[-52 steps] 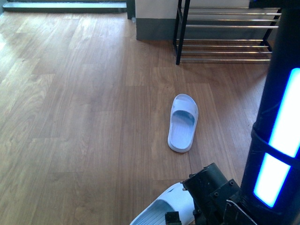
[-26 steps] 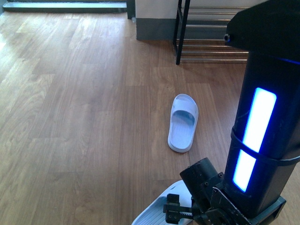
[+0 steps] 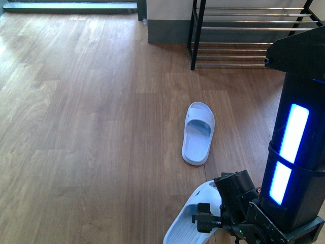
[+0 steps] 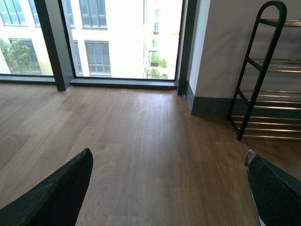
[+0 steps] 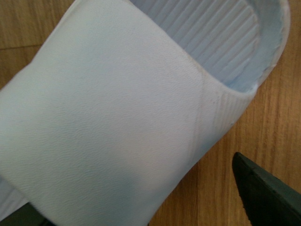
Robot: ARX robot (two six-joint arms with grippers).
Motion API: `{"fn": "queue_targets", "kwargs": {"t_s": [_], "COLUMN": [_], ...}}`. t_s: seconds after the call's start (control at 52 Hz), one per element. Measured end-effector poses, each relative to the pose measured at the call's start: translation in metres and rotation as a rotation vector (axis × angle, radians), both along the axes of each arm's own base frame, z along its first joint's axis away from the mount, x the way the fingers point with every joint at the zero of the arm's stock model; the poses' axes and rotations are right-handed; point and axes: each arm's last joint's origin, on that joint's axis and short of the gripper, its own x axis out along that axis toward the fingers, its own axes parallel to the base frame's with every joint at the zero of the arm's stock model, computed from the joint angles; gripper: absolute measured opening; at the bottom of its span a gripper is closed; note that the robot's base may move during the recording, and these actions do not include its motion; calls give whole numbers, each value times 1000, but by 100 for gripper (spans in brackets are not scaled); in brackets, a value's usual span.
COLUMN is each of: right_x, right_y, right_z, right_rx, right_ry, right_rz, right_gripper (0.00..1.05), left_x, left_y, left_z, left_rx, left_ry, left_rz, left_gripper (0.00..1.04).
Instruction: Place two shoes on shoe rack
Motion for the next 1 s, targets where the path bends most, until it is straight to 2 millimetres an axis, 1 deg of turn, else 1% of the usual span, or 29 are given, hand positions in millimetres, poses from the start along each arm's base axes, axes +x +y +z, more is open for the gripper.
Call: {"fn": "queue_targets", "kwargs": {"t_s": [0.077, 0.135, 0.173, 0.192, 0.289, 0.346, 0.423, 0.539, 0.693, 0.751, 0.828, 0.847, 0.924, 0.943, 1.001], "right_x": [0, 0, 0, 0, -1, -1, -1, 5, 13, 16, 22, 25, 30, 30, 30], "right_y": [-1, -4, -4, -5, -8, -11, -13, -19, -28, -33, -41, -44, -53, -57, -62], "right_z": [0, 1, 1, 1, 3, 6, 9, 22, 47, 63, 88, 99, 132, 146, 164], "right_rx": [7, 27, 32, 39, 54, 69, 81, 96, 92, 83, 66, 61, 40, 40, 38], "right_ry": [-4, -5, -7, -8, -16, -24, -38, -81, -138, -166, -210, -228, -278, -298, -322], "right_rz": [-3, -5, -6, -7, -12, -17, -22, -35, -44, -38, -33, -33, -26, -29, -26], "right_gripper": [67, 57, 53, 50, 39, 31, 22, 1, 1, 1, 1, 1, 1, 1, 1], "left_x": [0, 0, 0, 0, 0, 0, 0, 0, 0, 0, 0, 0, 0, 0, 0], "left_y": [0, 0, 0, 0, 0, 0, 0, 0, 0, 0, 0, 0, 0, 0, 0], "left_z": [0, 0, 0, 0, 0, 0, 0, 0, 0, 0, 0, 0, 0, 0, 0], "left_rx": [0, 0, 0, 0, 0, 0, 0, 0, 0, 0, 0, 0, 0, 0, 0], "left_ry": [0, 0, 0, 0, 0, 0, 0, 0, 0, 0, 0, 0, 0, 0, 0], "left_rz": [0, 0, 0, 0, 0, 0, 0, 0, 0, 0, 0, 0, 0, 0, 0], "left_gripper": [95, 95, 95, 95, 95, 95, 95, 95, 95, 95, 95, 95, 95, 95, 95]}}
